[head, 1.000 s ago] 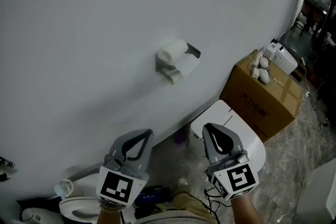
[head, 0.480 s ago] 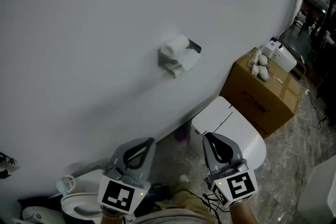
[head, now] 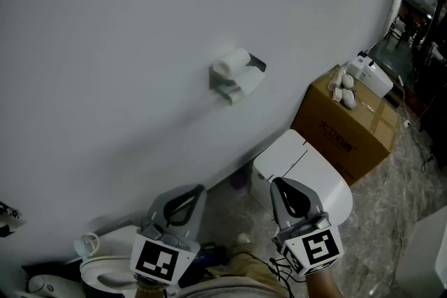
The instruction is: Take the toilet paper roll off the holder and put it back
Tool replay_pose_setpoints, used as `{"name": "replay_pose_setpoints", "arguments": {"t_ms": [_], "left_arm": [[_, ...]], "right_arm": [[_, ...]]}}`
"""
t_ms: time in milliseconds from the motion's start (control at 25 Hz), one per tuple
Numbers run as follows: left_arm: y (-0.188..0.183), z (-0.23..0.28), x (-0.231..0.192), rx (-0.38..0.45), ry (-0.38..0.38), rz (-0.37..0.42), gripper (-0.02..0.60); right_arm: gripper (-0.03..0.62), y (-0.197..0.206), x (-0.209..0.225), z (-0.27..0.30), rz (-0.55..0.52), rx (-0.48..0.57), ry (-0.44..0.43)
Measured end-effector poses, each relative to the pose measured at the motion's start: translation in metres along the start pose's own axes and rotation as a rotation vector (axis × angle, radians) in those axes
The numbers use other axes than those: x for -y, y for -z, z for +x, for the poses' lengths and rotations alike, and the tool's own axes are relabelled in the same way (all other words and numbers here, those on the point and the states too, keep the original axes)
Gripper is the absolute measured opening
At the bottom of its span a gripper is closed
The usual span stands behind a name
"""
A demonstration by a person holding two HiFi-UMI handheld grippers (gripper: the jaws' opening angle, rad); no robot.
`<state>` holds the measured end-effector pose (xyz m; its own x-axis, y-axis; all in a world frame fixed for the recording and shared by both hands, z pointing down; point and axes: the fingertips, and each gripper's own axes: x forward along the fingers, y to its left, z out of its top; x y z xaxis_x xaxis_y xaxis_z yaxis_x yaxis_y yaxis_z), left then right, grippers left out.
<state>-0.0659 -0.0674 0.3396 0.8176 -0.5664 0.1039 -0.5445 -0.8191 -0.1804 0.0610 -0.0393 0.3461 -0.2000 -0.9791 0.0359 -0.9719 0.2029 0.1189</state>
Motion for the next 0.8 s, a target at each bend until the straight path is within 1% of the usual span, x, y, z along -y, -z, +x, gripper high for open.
{"name": "replay_pose_setpoints", "arguments": {"t_ms": [360,800], "left_arm": [[-0.0006,0.0005,0.0013,0.004,0.003,-0.011,-0.006],[-0.0009,-0.0018,0.0031,0.012,0.003,-0.017,-0.006]], "right_arm": [[0.012,0.0001,-0.0035,0.0013,-0.026,-0.017,-0.007],[0.012,0.0016,-0.0017,-0.0031,-0.027,-0.02,0.003]]}}
